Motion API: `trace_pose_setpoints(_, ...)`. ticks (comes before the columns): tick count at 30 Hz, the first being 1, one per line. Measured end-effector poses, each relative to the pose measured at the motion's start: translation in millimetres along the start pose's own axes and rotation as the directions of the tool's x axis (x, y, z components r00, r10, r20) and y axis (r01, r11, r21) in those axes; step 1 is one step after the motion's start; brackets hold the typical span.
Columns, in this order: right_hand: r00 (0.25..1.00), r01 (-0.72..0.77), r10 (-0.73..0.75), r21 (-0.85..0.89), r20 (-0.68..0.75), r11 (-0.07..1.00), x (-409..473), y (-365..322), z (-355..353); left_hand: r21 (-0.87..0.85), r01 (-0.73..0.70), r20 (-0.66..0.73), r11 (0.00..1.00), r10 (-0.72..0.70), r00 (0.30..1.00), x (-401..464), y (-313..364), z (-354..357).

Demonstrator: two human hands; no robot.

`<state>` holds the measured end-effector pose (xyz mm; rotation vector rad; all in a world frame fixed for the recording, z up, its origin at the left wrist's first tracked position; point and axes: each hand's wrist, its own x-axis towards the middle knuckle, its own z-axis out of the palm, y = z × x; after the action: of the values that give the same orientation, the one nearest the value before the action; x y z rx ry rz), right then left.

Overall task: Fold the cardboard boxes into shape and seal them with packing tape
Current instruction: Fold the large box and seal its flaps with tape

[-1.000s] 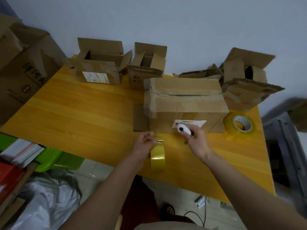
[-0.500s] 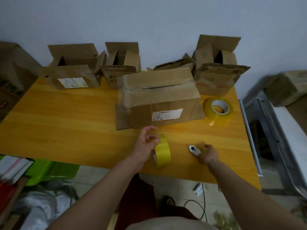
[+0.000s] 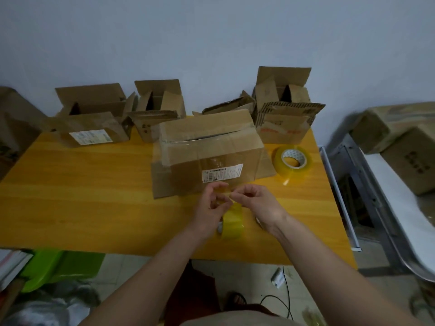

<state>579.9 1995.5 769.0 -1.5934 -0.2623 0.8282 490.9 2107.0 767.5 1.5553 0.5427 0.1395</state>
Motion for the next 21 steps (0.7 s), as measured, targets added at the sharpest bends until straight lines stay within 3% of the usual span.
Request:
trace_pose_setpoints(8, 0.992, -0.099, 0.104, 0.073, -0.073, 0.992, -2.2, -9.4, -1.6, 0.033, -0.047, -0.036, 0.998, 0.048, 0.998, 2.9, -0.3, 9.6)
trace_pose_setpoints(15, 0.977, -0.187, 0.178, -0.072, -0.12, 0.98, 5.3, -20.0, -10.3, 0.061, -0.086, -0.056, 0.994, 0.09, 0.994, 5.0, -5.3, 17.9)
trace_pose_setpoints(21, 0.98, -0.197, 0.182, -0.266, -0.081, 0.943, 8.8, -23.8, -15.0, 0.137, -0.05, -0.079, 0.989, 0.061, 0.995, 9.8, -8.0, 18.1)
